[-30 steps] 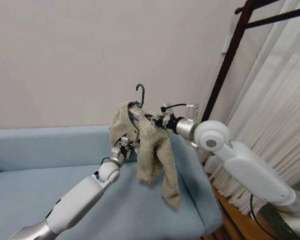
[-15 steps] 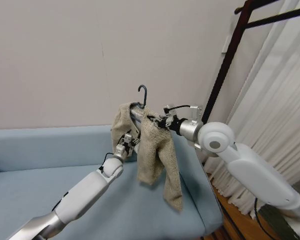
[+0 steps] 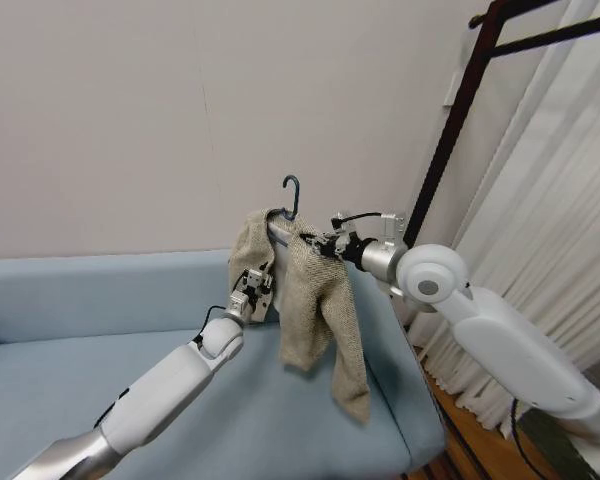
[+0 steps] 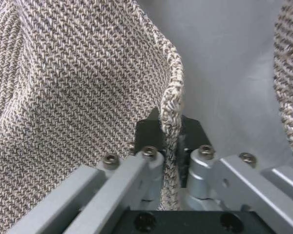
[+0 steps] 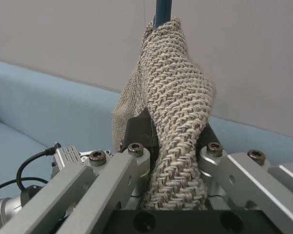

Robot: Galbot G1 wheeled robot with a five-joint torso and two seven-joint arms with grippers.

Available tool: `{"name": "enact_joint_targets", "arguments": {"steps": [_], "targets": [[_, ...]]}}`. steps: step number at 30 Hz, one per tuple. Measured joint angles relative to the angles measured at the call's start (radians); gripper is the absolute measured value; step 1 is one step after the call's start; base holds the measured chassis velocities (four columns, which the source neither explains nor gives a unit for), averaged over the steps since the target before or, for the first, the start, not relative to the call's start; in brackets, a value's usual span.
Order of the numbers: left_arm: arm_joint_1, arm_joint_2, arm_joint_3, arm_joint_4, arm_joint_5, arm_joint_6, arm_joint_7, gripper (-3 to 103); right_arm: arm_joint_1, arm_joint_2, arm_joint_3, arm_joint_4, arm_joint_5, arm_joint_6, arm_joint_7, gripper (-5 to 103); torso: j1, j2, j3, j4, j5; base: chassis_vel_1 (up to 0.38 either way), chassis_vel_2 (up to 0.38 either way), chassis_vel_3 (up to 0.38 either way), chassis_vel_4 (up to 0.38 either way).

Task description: Pick up the clothes from the sofa and hang them on the clothes hanger.

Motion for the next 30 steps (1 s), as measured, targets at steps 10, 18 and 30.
{"name": "enact_joint_targets", "arguments": {"steps": [10,18,30], "targets": [[-0.006,0.012,0.001,-0.029,0.015,0.000,0.008,2,-0.005,-0.001,0.005,-0.001,-0.013,0.001,-0.003,10,0.000,0.000,0.000,-0.0001,-0.0001,0.000,0.000,0.000,0.000],[-0.020,0.048,0.040,-0.159,0.002,0.041,0.007,2,-0.008,0.019,0.002,-0.032,-0.063,0.010,-0.003,10,0.000,0.000,0.000,-0.0001,0.0001,0.000,0.000,0.000,0.000],[-0.067,0.064,0.124,-0.262,0.000,0.063,0.030,2,-0.008,0.045,0.000,-0.117,-0.161,0.025,-0.028,10,0.000,0.000,0.000,0.0000,0.0001,0.000,0.000,0.000,0.000]]}}
